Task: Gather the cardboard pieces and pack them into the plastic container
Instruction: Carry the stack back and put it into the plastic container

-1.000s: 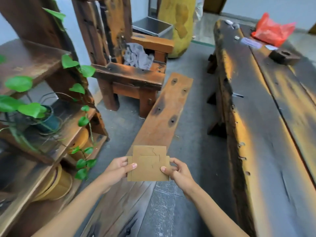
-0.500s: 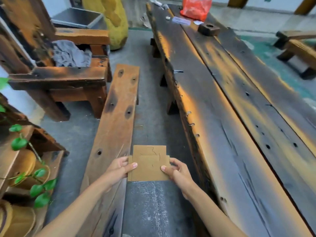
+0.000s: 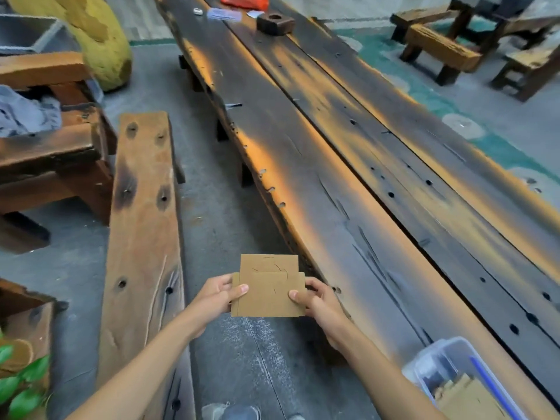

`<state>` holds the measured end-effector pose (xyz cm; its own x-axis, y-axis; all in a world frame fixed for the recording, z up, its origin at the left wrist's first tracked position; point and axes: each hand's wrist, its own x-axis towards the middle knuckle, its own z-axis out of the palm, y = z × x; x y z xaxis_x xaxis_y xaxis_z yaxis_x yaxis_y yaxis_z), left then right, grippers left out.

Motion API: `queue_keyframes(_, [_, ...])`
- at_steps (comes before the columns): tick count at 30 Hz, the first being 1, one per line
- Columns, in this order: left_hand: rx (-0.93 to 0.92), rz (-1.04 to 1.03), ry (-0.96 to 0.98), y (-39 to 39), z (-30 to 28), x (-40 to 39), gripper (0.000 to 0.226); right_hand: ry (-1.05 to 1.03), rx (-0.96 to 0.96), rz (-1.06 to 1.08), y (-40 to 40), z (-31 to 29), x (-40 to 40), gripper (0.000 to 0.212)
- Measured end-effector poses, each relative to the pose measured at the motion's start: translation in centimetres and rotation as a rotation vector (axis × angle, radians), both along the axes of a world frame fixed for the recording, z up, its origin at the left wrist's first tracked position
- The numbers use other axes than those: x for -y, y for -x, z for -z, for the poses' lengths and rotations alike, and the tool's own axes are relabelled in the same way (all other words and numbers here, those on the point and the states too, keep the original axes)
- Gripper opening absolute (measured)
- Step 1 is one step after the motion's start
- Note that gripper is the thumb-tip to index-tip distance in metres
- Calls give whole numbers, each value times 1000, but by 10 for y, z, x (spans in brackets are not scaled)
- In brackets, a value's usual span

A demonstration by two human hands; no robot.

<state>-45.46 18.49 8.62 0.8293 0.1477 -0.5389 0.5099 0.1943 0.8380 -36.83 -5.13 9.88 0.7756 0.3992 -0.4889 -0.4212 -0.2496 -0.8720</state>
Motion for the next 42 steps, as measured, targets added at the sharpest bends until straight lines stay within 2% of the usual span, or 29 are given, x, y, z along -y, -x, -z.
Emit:
queue_keyframes(15, [-72, 328, 9, -26, -8, 151, 29, -6, -129, 340, 52, 7, 161, 39])
queue_keyframes(20, [-62, 408, 22, -36, -15, 196, 28, 22, -142, 431, 64, 3, 204, 26])
queue_keyframes(27, [-63, 512, 5, -53, -11, 261, 25, -3, -136, 580, 94, -3, 260, 39])
queue_keyframes(31, [-50, 614, -28, -61, -6, 295, 23, -11, -154, 706, 111, 3, 285, 33])
queue_keyframes(36, [-58, 731, -51, -70, 0, 325, 32, 15, -166, 818, 125, 11, 302, 21])
queue_keyframes(42, [-89, 863, -72, -90, 10, 355, 34, 37, -216, 979, 131, 17, 309, 21])
